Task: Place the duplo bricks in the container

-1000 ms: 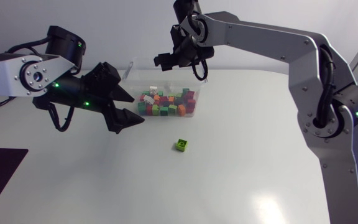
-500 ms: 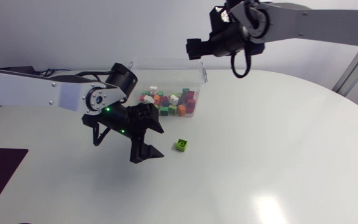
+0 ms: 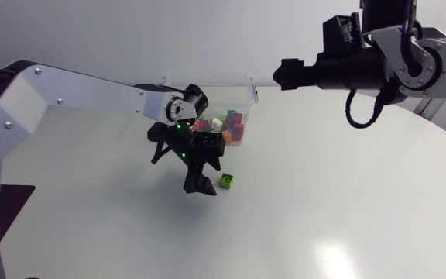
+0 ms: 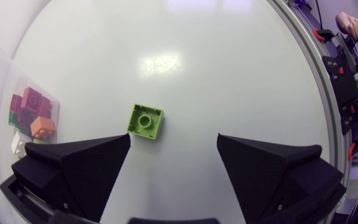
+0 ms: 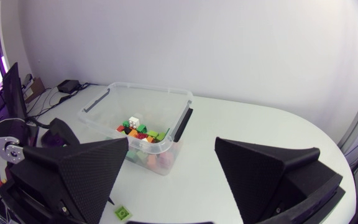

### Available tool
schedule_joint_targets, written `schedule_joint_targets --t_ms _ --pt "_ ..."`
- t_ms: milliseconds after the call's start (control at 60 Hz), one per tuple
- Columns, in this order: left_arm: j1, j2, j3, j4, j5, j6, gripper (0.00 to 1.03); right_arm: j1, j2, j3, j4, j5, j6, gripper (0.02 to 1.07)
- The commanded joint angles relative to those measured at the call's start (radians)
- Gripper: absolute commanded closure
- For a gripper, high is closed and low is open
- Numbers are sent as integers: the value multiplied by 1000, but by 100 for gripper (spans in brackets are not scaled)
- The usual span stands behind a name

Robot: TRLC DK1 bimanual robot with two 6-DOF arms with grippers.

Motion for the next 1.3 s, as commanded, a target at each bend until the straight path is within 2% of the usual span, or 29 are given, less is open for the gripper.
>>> schedule_joint_targets --t_ms 0,517,567,833,1033,1250,1283 --pt "-16 72 63 -48 -13 54 7 -4 -53 -60 28 -7 -21 7" --pt "-74 249 347 -198 -102 59 10 -83 -163 -197 52 -105 -38 7" --pt "-82 269 383 -238 -114 53 11 -86 -169 -198 52 -109 -39 7" --pt "-103 289 419 -263 -133 74 12 -95 -179 -197 37 -123 -52 7" --pt "-113 324 483 -347 -154 73 25 -113 -200 -206 31 -129 -59 7" --pt "-103 326 483 -393 -182 73 27 -118 -214 -221 26 -132 -65 7" --pt "-102 324 477 -393 -185 73 30 -118 -216 -224 26 -132 -65 7"
